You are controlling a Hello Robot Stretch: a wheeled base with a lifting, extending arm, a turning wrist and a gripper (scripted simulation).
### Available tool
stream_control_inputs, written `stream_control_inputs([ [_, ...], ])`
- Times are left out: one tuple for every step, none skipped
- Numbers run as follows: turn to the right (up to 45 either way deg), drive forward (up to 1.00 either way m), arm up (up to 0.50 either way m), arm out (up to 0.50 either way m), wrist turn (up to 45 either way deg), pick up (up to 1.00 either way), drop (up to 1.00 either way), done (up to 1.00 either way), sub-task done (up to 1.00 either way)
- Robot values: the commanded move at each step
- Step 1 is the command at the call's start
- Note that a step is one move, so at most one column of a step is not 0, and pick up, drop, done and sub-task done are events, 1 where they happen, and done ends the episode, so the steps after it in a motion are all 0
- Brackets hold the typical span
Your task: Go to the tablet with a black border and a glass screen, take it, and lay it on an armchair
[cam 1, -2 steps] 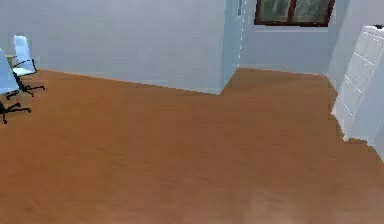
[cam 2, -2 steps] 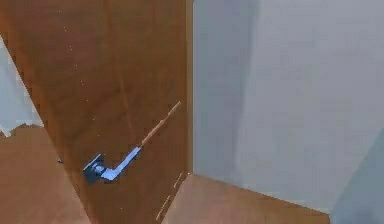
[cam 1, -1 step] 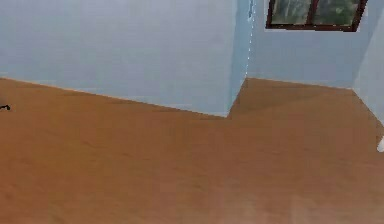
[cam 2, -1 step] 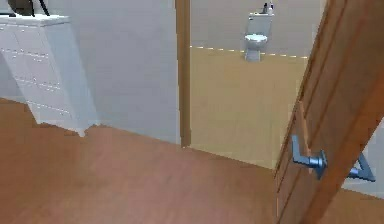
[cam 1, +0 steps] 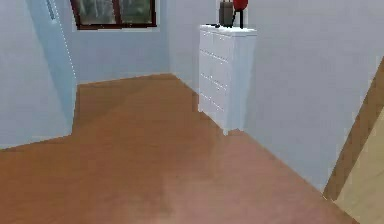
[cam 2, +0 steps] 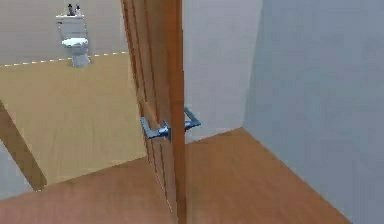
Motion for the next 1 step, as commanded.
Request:
stream_control_inputs([
  [42.0, 0.0, 0.0, 0.0, 0.0, 0.0, 0.0, 0.0, 0.0],
])
